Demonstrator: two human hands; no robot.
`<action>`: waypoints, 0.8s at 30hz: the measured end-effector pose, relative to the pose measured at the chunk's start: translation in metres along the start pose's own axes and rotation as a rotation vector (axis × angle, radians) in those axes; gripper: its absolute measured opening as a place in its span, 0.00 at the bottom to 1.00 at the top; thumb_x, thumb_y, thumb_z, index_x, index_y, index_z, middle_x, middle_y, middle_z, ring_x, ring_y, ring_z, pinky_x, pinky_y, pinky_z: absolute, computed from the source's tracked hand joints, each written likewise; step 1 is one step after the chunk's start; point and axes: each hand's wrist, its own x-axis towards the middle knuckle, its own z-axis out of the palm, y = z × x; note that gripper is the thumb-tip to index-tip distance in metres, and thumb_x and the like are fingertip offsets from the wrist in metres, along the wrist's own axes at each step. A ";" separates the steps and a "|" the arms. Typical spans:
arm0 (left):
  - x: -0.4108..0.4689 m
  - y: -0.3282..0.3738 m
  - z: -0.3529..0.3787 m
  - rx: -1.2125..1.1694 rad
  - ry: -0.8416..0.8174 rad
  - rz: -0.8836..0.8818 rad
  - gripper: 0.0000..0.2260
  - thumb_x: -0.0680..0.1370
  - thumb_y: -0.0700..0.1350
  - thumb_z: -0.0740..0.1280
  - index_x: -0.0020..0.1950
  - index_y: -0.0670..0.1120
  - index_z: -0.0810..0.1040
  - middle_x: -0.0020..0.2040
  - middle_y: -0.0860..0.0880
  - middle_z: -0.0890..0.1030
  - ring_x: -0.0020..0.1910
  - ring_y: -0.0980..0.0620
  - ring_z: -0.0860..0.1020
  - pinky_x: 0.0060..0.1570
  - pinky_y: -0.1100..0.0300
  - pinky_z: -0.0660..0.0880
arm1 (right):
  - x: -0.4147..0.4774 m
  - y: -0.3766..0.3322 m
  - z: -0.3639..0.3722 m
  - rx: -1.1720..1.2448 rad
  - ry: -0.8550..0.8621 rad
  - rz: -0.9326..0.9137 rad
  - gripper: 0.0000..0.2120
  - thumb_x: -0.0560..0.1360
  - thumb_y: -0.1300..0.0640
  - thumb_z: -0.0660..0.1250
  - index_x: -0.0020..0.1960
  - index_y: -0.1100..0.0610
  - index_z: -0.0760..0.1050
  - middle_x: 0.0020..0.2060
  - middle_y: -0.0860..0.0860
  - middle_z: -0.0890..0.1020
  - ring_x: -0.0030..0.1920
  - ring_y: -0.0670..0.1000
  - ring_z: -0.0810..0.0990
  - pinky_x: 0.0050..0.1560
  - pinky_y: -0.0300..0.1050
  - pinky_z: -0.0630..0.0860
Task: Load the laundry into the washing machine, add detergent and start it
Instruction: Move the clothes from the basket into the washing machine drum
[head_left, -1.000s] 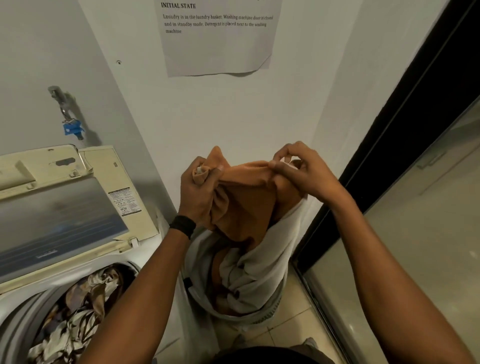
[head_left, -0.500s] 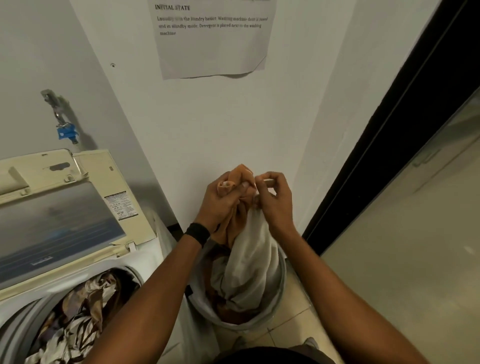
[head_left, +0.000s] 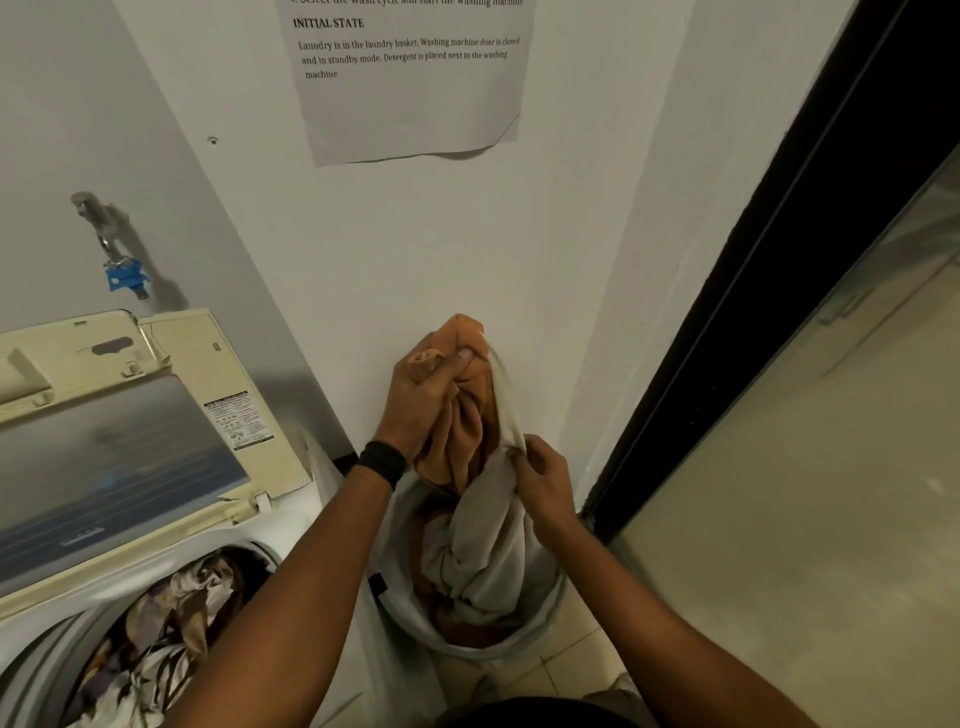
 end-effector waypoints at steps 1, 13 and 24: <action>0.001 0.001 -0.006 -0.027 0.049 -0.008 0.08 0.82 0.43 0.70 0.58 0.43 0.84 0.54 0.46 0.86 0.54 0.49 0.84 0.52 0.60 0.80 | 0.001 0.002 -0.004 0.061 -0.008 0.050 0.09 0.83 0.61 0.61 0.52 0.59 0.80 0.44 0.54 0.82 0.45 0.53 0.81 0.50 0.56 0.79; 0.010 0.006 -0.026 0.065 0.247 0.051 0.07 0.81 0.42 0.67 0.48 0.38 0.78 0.39 0.44 0.78 0.38 0.49 0.76 0.38 0.57 0.76 | 0.027 -0.063 -0.052 -0.069 -0.231 -0.157 0.25 0.73 0.29 0.64 0.52 0.51 0.71 0.50 0.45 0.77 0.47 0.40 0.77 0.48 0.35 0.76; 0.006 0.001 -0.027 0.031 0.311 0.060 0.06 0.82 0.44 0.67 0.50 0.42 0.80 0.45 0.45 0.82 0.44 0.49 0.81 0.48 0.54 0.80 | 0.029 -0.062 -0.057 -0.290 -0.062 -0.370 0.10 0.79 0.41 0.68 0.51 0.46 0.80 0.49 0.42 0.81 0.46 0.43 0.81 0.47 0.43 0.78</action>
